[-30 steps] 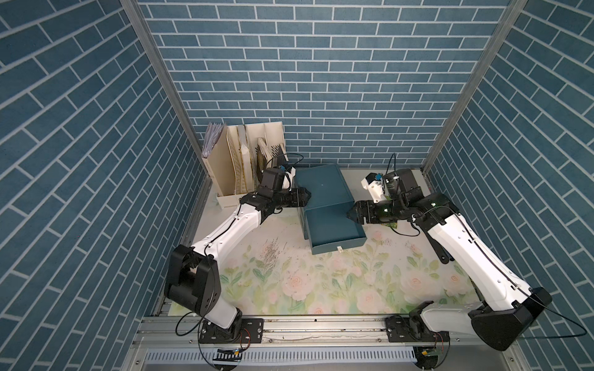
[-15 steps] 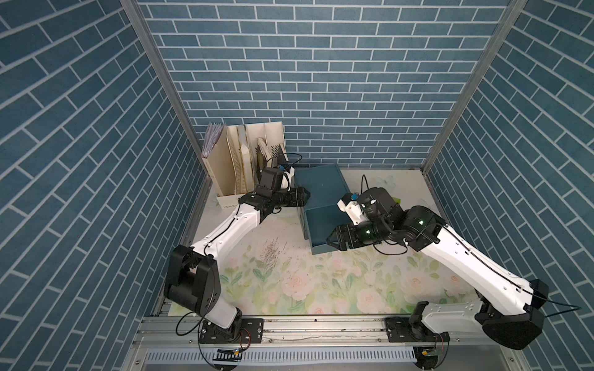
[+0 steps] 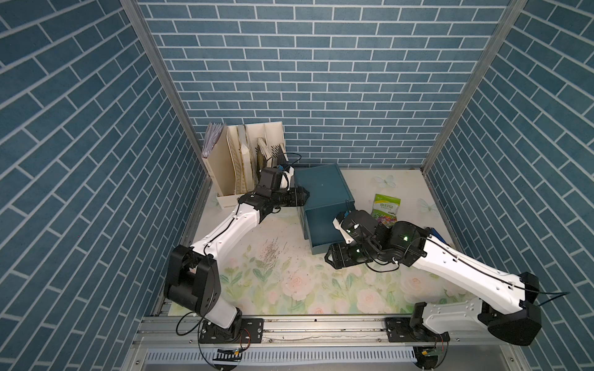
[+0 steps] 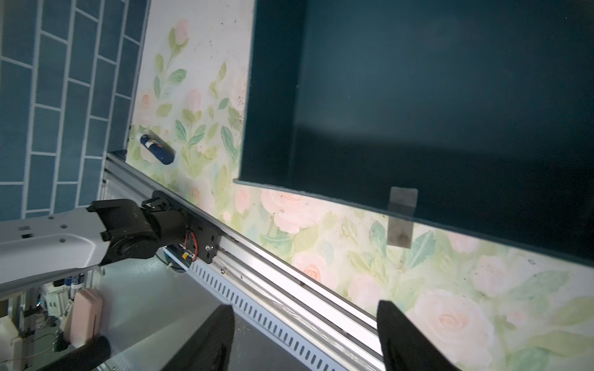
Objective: Take the seed bags out of the drawer
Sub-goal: Close the drawer in the storage box.
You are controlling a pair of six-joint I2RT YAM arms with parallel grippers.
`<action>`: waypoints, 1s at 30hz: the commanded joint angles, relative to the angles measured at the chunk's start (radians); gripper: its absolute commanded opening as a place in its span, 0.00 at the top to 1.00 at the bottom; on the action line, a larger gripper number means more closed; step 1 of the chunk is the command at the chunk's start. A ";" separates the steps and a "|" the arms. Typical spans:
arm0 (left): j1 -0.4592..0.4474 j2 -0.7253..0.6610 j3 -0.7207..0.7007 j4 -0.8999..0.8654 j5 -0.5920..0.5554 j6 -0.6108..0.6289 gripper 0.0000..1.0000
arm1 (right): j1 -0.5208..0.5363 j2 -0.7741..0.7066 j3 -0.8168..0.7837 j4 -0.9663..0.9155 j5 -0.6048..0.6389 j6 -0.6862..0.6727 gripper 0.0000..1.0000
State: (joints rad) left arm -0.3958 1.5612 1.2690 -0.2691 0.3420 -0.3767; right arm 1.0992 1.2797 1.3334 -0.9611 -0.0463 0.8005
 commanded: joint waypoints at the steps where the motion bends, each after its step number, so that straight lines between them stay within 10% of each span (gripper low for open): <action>1: 0.016 0.033 -0.035 -0.157 -0.055 0.041 0.22 | 0.005 -0.002 -0.027 0.035 0.081 0.034 0.27; 30: 0.019 0.036 -0.027 -0.167 -0.035 0.051 0.22 | 0.004 0.099 -0.039 0.226 0.304 -0.036 0.33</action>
State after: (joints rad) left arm -0.3882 1.5612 1.2694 -0.2714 0.3523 -0.3668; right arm 1.0996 1.3689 1.2842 -0.7891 0.2081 0.8032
